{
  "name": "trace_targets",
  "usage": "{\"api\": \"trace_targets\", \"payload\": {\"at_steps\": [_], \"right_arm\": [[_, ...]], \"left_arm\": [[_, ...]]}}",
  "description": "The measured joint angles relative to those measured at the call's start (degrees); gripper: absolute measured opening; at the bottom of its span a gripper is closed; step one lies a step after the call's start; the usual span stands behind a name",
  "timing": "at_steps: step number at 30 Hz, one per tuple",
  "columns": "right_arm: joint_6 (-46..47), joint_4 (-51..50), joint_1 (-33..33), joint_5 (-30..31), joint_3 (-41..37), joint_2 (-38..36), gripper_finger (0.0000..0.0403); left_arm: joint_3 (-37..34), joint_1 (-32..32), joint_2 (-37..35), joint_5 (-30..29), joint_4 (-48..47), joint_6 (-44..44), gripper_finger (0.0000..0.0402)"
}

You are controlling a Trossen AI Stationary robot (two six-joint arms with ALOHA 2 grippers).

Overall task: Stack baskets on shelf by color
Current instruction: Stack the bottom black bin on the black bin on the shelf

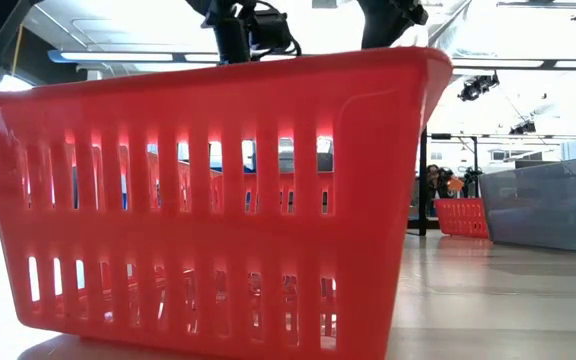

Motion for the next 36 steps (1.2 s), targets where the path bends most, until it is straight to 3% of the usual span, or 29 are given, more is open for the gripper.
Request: {"api": "trace_targets", "payload": {"at_steps": [7, 22, 36], "right_arm": [[0.22, 0.00, 0.02, -0.07, 0.00, 0.00, 0.0101], [0.22, -0.14, 0.02, -0.50, 0.00, 0.00, 0.0101], [0.44, -0.15, 0.02, -0.49, 0.00, 0.00, 0.0101]], "left_arm": [[0.00, 0.76, 2.14, 0.43, -0.40, 0.73, 0.0081], [0.02, 0.15, 3.04, 7.42, 0.19, 0.05, 0.0081], [0.02, -0.63, 3.02, 6.22, 1.88, -0.32, 0.0081]]}}
